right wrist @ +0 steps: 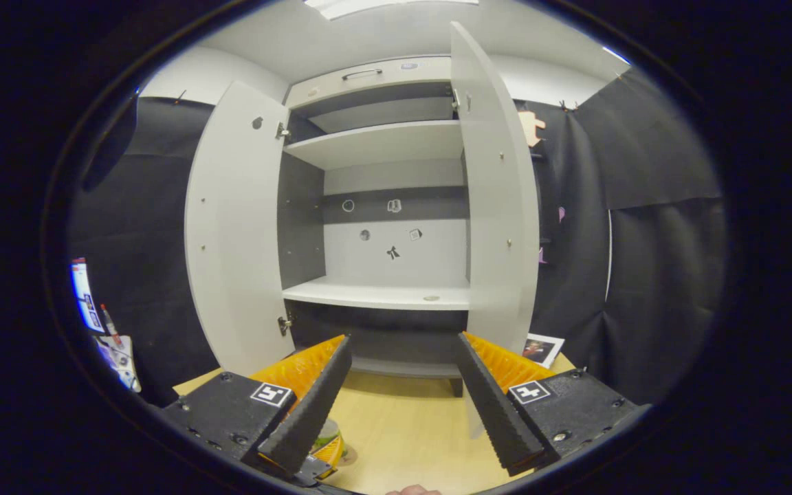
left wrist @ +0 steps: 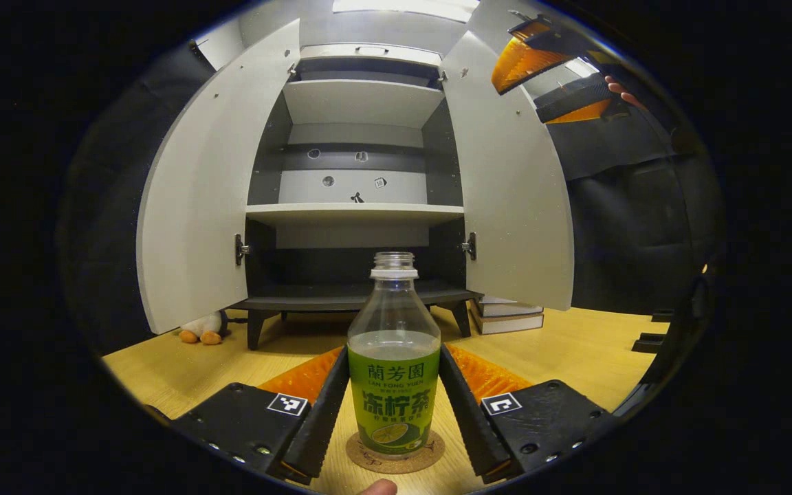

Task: Grasp the bottle in the cabinet with the left hand and place it on the coaster, then close the right door with the right hand and the left door with the left hand.

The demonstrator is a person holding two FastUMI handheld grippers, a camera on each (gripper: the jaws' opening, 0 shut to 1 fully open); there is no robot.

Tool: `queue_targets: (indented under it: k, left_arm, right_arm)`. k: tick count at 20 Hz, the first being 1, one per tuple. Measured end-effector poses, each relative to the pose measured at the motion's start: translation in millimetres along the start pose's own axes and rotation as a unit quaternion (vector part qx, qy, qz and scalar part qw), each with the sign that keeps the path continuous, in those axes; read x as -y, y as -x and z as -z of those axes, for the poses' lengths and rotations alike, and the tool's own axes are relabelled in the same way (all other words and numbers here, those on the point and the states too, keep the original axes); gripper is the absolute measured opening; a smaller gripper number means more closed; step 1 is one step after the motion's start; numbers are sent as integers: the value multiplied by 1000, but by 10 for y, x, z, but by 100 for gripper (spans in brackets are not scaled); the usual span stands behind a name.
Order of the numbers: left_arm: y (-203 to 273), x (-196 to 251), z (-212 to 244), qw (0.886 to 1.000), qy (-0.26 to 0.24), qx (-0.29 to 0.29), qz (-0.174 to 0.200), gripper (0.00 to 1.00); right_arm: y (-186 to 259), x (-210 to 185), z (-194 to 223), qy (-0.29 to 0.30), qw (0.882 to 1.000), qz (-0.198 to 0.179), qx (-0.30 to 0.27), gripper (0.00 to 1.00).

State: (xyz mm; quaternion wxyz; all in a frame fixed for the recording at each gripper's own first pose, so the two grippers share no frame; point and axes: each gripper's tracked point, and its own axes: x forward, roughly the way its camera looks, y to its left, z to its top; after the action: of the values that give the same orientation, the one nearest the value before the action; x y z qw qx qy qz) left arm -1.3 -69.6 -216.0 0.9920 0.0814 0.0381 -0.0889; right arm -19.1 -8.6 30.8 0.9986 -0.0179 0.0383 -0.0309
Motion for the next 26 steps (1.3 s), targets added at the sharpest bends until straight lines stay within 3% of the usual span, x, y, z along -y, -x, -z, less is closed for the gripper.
queue_targets:
  k: [1,5,8,12,20,23,24,25,26]
  left_arm:
    - [13,6,1,1000,0,-4,3,77]
    - [84,-58,-207,1000,12,8,0,95]
    - [97,-116,-479,1000,18,25,-7,96]
    - [153,-8,-839,998,39,5,42,96]
    - [157,-284,-1591,997,68,13,20,95]
    - [150,-310,-1760,996,83,22,20,95]
    - [149,-310,-1768,996,85,19,18,95]
    - [146,-319,-1790,996,84,19,14,90]
    - [138,-339,-1786,997,81,17,6,95]
  right_arm:
    - [14,-6,46,-6,1000,-3,-6,100]
    - [68,59,108,-13,1000,4,-10,100]
    - [99,149,133,-15,1000,15,-3,96]
    - [179,252,114,-28,999,21,16,96]
    - [403,1253,-778,-23,984,116,130,99]
    - [344,1598,-1033,7,980,143,139,95]
    - [286,1681,-1100,12,980,146,135,99]
    - [204,1753,-1192,15,980,147,135,96]
    - [111,1828,-1264,16,979,151,133,99]
